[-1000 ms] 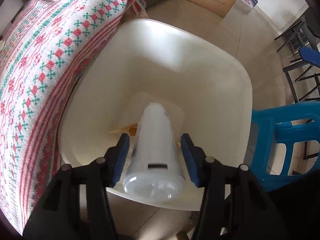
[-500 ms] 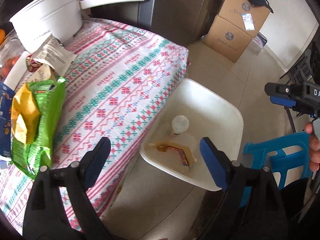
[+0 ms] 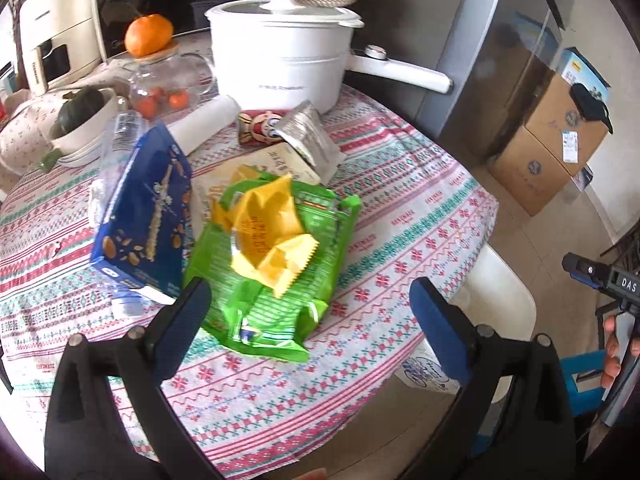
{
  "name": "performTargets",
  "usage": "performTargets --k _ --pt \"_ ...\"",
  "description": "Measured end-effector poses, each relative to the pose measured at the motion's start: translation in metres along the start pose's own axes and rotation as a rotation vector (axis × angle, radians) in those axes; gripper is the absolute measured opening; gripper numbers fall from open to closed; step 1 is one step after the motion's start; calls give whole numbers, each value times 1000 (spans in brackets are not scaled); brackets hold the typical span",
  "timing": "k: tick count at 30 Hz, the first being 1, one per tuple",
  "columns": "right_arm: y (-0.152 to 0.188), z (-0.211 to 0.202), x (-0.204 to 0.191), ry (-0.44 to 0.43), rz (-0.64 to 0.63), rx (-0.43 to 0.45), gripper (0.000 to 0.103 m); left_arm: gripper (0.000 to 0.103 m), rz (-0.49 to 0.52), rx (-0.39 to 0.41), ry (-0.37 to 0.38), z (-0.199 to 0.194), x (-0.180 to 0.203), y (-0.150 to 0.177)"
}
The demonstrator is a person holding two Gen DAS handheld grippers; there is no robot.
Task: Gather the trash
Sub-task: 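Grasp the blue snack box with the left gripper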
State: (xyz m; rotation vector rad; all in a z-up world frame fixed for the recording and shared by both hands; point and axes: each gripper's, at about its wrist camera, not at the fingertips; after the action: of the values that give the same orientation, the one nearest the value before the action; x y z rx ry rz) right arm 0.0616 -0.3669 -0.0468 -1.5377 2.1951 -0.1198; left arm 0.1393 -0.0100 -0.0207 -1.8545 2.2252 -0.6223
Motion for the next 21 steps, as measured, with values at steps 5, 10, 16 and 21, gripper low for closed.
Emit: performTargets --k 5,10,16,21 --pt "-4 14 -31 1 -43 -4 82 99 -103 49 -79 -12 -54 -9" --pt "-6 32 -59 2 -77 -24 83 99 -192 31 -55 -2 -95 -16" --pt "-6 51 -84 -6 -99 -51 83 80 -268 -5 40 14 -122 -24" --pt "-6 61 -100 -5 -117 -66 83 65 -273 -49 28 33 -124 -29"
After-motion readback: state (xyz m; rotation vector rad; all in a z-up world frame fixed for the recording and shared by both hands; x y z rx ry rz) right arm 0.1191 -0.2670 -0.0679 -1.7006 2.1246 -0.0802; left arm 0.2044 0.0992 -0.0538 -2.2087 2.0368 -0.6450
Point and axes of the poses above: each gripper's, at about its wrist camera, not at the fingertips, and z roughly the way its jaws point, x to its right, y to its underside, and after that the axes turned 10 degrees about -x, right-handed
